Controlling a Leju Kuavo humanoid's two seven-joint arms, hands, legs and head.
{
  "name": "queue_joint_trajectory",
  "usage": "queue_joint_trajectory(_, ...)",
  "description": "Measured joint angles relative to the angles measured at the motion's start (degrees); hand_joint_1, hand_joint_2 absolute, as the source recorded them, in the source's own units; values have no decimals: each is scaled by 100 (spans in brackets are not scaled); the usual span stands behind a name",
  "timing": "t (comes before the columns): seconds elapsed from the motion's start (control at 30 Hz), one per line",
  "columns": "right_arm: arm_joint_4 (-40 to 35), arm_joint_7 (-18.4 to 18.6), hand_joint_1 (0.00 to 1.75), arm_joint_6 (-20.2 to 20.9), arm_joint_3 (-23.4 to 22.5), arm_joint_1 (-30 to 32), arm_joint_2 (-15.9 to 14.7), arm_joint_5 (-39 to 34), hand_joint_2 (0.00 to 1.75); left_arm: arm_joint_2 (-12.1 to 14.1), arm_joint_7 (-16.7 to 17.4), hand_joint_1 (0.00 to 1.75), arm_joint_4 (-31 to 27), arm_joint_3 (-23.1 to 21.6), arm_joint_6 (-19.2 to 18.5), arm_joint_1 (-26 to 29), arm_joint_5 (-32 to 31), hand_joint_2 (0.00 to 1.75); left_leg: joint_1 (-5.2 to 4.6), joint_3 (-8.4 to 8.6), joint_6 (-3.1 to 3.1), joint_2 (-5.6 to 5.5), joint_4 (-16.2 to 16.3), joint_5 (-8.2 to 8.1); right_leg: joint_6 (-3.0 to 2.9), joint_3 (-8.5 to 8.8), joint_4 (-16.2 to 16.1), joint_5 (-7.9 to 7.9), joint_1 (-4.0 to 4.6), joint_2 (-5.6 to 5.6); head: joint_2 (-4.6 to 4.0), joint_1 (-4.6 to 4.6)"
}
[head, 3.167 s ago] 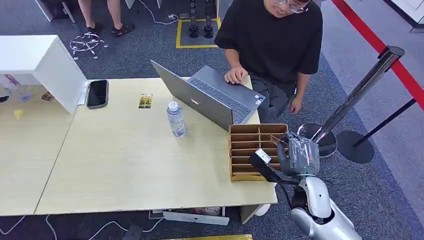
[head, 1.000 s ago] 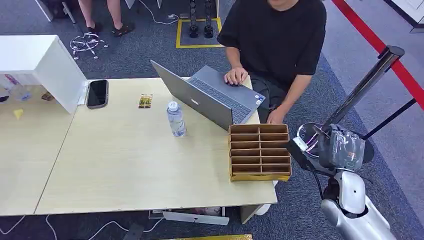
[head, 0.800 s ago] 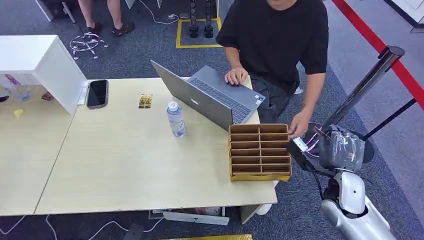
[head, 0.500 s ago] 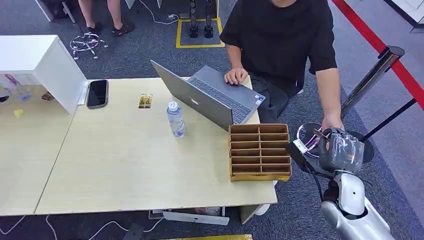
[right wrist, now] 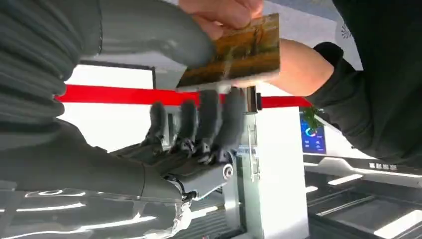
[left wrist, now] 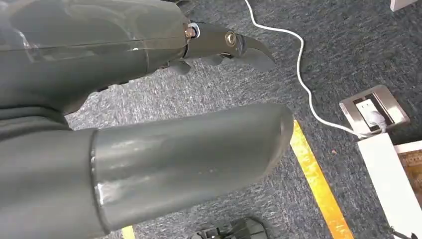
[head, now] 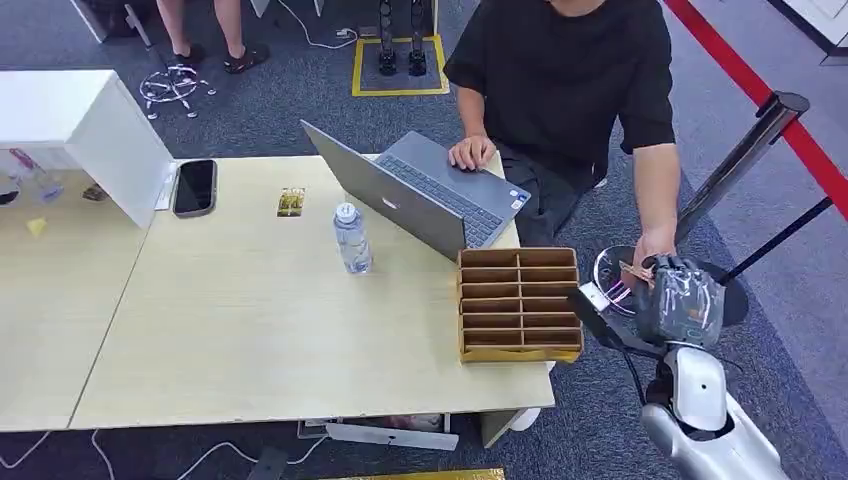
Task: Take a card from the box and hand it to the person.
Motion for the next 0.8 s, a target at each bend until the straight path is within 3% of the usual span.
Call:
queue_joint_trajectory(0.17,2,57,0,414,44,0,-20,250,175,0,15,0,0,0,-2,-4,-22,0,0,0,0,0,0,0,0,0,0,0,0,0,0,0)
queue_joint_trajectory(0.43,5,77,0,412,90,-1,-20,138,175,2,28,0,0,0,-18,-7,-42,0,0,0,0,0,0,0,0,0,0,0,0,0,0,0)
queue_joint_trajectory(0.67,-83,-20,0,114,142,-1,-15,610,175,4,28,0,0,0,-13,-7,-48,0,0,-1,0,0,0,0,0,0,0,0,0,0,0,0)
queue_joint_trajectory(0.8,-256,-162,0,-564,177,1,35,663,175,4,20,0,0,0,-4,-4,-48,0,0,-1,0,0,0,0,0,0,1,0,0,0,0,0)
